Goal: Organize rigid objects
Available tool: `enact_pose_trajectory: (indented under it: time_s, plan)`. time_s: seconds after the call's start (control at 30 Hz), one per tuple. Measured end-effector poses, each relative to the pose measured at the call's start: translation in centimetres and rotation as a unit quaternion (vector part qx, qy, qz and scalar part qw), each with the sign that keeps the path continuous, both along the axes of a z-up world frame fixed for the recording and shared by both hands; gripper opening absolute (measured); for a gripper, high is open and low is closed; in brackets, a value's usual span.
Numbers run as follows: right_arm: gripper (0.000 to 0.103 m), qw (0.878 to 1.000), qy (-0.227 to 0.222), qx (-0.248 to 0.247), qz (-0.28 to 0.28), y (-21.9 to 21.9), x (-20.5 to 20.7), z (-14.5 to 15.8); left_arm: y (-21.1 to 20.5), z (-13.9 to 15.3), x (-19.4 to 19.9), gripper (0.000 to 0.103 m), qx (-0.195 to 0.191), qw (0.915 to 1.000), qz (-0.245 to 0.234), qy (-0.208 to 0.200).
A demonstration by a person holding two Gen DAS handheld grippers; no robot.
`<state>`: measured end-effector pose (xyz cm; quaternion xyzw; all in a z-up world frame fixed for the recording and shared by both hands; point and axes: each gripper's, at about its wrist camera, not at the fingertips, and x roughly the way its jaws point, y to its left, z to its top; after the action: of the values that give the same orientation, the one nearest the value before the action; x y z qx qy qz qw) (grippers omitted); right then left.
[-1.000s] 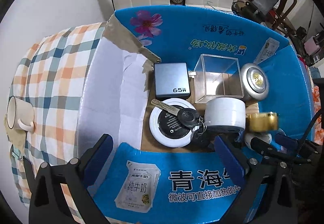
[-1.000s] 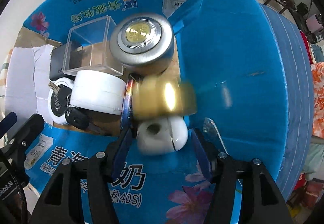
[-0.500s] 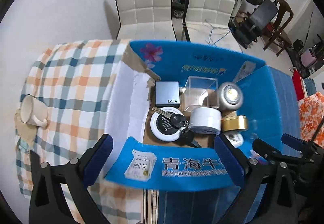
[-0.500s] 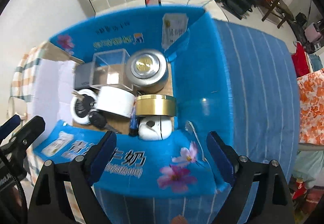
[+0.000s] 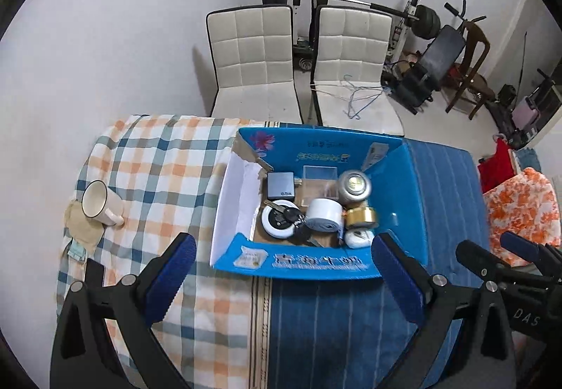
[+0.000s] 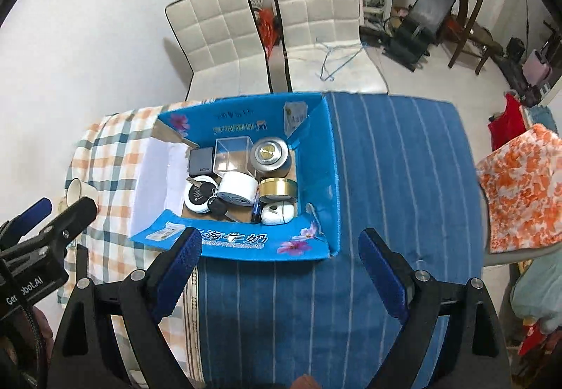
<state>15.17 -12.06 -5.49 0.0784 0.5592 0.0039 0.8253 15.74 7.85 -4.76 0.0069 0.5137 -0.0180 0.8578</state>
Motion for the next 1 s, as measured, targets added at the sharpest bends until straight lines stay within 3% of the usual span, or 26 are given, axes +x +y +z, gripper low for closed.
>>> enact_pose_trajectory:
  time_s: [0.47, 1.0]
  plan:
    - [0.093, 0.999, -0.038, -0.005, 0.016, 0.0, -6.2, 7.5, -0.4, 4.1, -3.7, 0.102, 0.008, 0.9997, 0.002, -0.021]
    - [0.093, 0.999, -0.041, -0.025, 0.007, -0.5, -6.3, 7.7, 0.0, 4.0, -4.7, 0.102, 0.009, 0.9998, 0.007, -0.019]
